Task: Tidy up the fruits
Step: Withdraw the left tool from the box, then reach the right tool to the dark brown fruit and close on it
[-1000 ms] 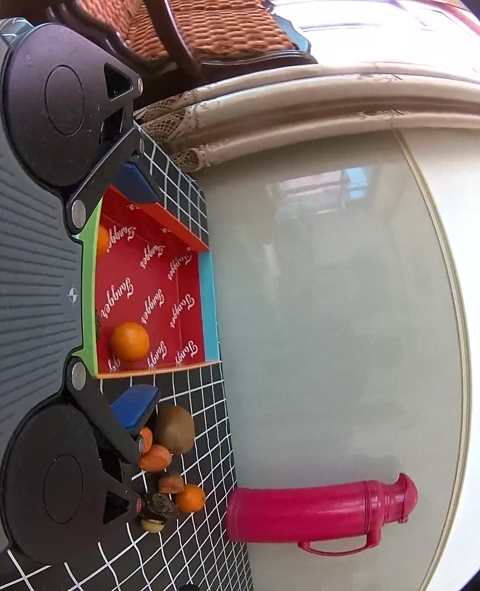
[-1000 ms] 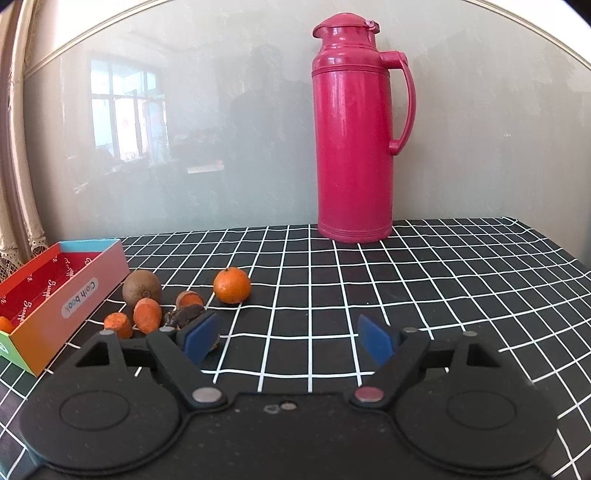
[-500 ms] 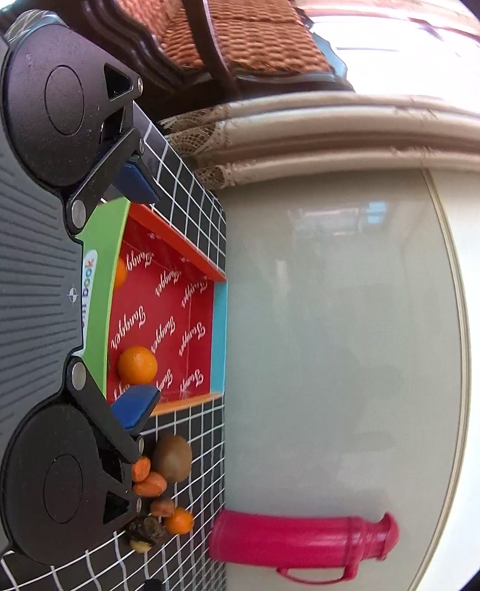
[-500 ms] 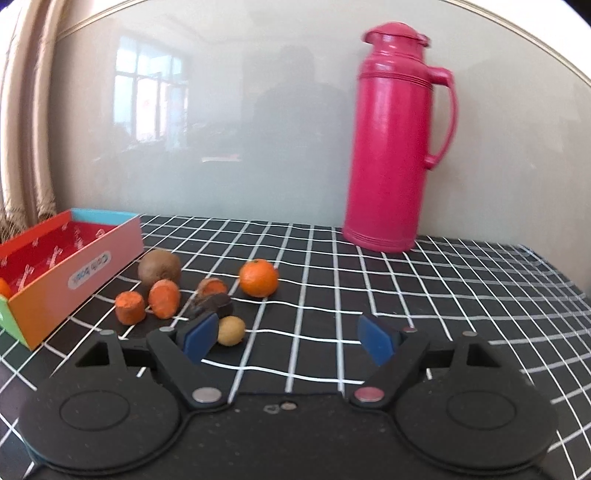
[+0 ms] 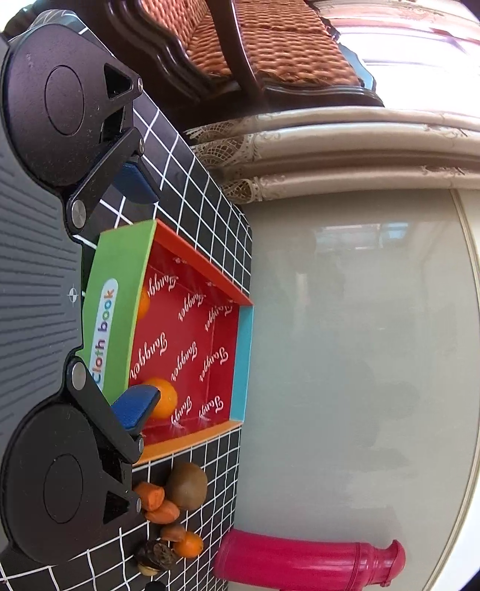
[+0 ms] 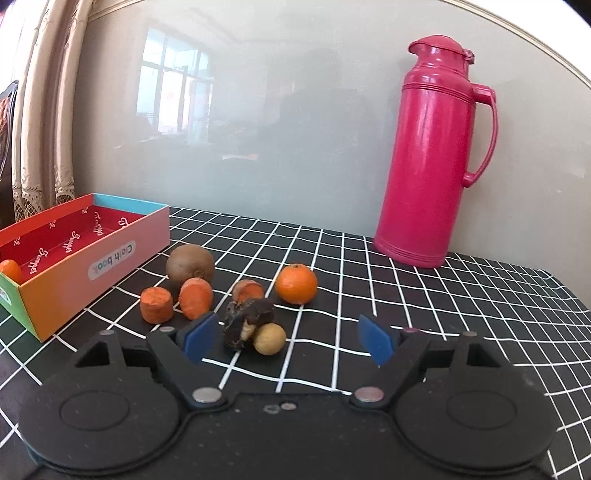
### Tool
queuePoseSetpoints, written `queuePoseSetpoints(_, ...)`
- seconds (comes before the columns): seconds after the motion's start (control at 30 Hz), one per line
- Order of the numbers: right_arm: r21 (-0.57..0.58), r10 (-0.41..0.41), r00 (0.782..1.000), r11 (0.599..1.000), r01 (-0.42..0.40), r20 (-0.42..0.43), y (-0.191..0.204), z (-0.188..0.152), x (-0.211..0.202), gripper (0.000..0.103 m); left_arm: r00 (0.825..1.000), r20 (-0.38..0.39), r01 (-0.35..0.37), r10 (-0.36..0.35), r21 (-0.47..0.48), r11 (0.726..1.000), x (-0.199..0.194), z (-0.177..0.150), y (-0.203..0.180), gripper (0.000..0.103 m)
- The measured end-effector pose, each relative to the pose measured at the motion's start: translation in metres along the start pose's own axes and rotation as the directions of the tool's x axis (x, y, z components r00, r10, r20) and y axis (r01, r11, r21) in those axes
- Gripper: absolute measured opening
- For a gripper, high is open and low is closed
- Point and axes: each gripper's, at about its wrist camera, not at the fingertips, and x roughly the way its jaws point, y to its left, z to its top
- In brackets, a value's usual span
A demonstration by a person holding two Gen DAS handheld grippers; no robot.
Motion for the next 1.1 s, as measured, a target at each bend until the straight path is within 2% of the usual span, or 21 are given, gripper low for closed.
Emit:
queuePoseSetpoints(0.13, 0.001, 0.014, 1.000, 1.000, -0.014, 0.002, 0.007, 0.003, 0.006, 0.082, 1.000, -0.008, -0.016, 0.016, -0.009, 1.000, 0.001, -0.001, 0.008, 0.103)
queuePoseSetpoints(0.4, -0.011, 0.038, 0.999, 0.999, -0.038, -0.013, 0.023, 0.009, 0.020, 0.073, 0.998, -0.032, -0.050, 0.050, -0.024, 0.998, 0.005, -0.006, 0.027, 0.103)
queuePoseSetpoints(0.67, -0.042, 0.025, 0.998, 0.999, -0.027, -0.056, 0.029, 0.013, 0.042, 0.056, 0.998, -0.041, -0.055, 0.054, -0.029, 0.998, 0.008, -0.007, 0.035, 0.103)
queuePoseSetpoints(1.0, -0.071, 0.004, 0.992, 0.997, -0.013, -0.127, 0.031, 0.011, 0.064, 0.046, 0.998, -0.044, -0.054, 0.052, -0.038, 0.998, 0.009, -0.007, 0.038, 0.103)
queuePoseSetpoints(1.1, -0.071, 0.004, 0.992, 0.997, -0.012, -0.123, 0.030, 0.010, 0.064, 0.042, 0.998, -0.045, -0.054, 0.052, -0.034, 0.998, 0.009, -0.007, 0.037, 0.103)
